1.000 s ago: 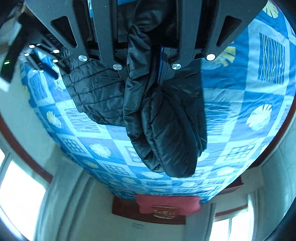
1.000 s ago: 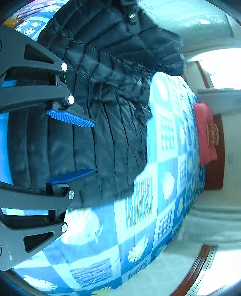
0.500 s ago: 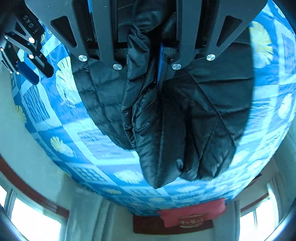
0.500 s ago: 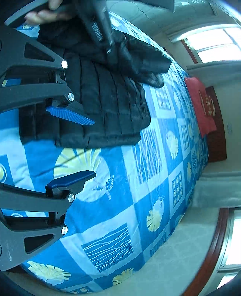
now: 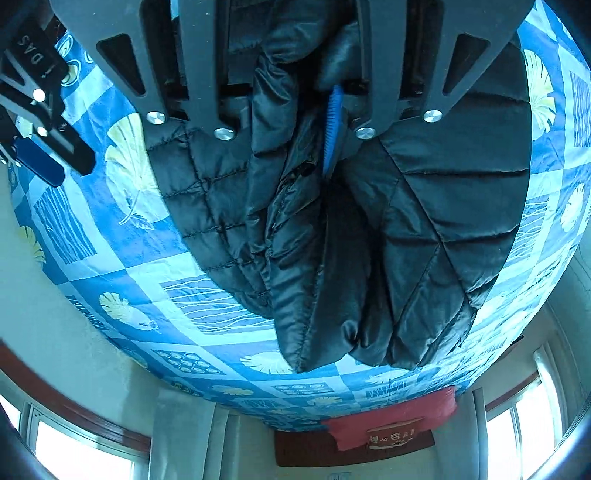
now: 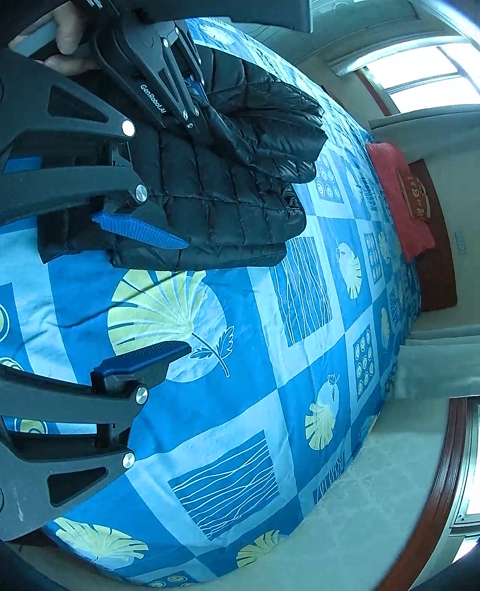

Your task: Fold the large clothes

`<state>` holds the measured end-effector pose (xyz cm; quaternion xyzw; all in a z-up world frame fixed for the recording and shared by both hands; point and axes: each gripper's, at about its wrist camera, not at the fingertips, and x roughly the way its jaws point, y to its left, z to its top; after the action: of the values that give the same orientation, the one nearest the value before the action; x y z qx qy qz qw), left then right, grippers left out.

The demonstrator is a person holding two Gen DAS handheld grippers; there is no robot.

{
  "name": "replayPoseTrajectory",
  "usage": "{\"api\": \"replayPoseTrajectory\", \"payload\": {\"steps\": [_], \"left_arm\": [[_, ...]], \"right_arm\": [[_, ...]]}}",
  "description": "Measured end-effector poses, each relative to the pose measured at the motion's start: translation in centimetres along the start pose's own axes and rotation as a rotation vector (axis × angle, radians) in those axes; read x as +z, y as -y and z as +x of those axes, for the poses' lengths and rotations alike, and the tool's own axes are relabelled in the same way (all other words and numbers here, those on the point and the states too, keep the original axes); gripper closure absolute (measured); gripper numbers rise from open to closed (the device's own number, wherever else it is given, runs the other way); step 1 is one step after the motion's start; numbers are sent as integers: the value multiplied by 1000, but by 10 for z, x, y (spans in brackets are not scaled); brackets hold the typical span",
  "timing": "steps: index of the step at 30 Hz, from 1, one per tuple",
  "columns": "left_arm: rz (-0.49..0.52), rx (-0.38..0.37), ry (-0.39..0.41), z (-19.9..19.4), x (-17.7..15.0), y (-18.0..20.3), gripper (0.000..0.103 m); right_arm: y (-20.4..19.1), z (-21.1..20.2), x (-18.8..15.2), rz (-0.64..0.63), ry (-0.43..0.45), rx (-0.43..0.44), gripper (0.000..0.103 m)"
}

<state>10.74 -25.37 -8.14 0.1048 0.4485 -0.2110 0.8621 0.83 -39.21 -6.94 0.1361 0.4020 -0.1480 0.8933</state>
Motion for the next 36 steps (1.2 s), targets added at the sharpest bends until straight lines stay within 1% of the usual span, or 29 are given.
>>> {"api": "replayPoseTrajectory", "payload": {"steps": [1,3,5,8,11,15,17,19,21,22,23,24,25,26,27,28,30,31,33,35,36], "left_arm": [[0,-5,0,-1,1,2,66],[5,-14,5,-7,2,7,56],[17,-17,12,-13,2,13,53],[29,-18,25,-27,1,17,52],[23,-70,46,-49,-1,16,52],[32,-87,86,-74,-2,12,52],[27,-86,122,-92,-3,-1,51],[11,-66,163,-106,-4,-19,50],[-17,-30,201,-115,-6,-44,36],[-37,-3,222,-118,-7,-60,35],[-49,36,235,-118,-8,-75,35],[-62,81,240,-115,-10,-91,35],[-79,103,237,-111,-13,-105,35],[-104,107,222,-105,-15,-119,35],[-124,108,210,-100,-17,-128,35],[-166,106,184,-90,-22,-143,35],[-235,81,129,-67,-31,-165,35],[-254,77,111,-61,-36,-171,35],[-274,62,80,-43,-45,-178,35],[-274,44,80,-38,-54,-180,35],[-265,41,86,-36,-55,-178,35]], "right_arm": [[2,0,0,1,0,-3,51],[3,-1,0,4,0,-9,51],[3,-3,0,2,2,-14,51],[2,-10,1,-7,14,-19,51],[1,-18,2,-11,32,-21,51],[-6,-27,4,-23,52,-20,51],[-10,-30,5,-24,60,-6,51],[-18,-34,8,-32,69,13,50],[-32,-36,12,-47,80,40,50],[-40,-36,14,-56,82,55,49],[-48,-35,16,-63,82,68,47],[-57,-34,19,-72,82,88,40],[-67,-31,22,-82,79,107,39],[-75,-29,23,-89,76,118,38],[-86,-25,26,-101,73,135,36],[-96,-19,27,-110,66,149,31],[-112,-6,29,-118,34,173,29],[-118,2,29,-115,9,188,29],[-125,17,30,-105,-40,200,29],[-130,31,28,-102,-88,195,29],[-131,34,27,-104,-97,186,29]]}}
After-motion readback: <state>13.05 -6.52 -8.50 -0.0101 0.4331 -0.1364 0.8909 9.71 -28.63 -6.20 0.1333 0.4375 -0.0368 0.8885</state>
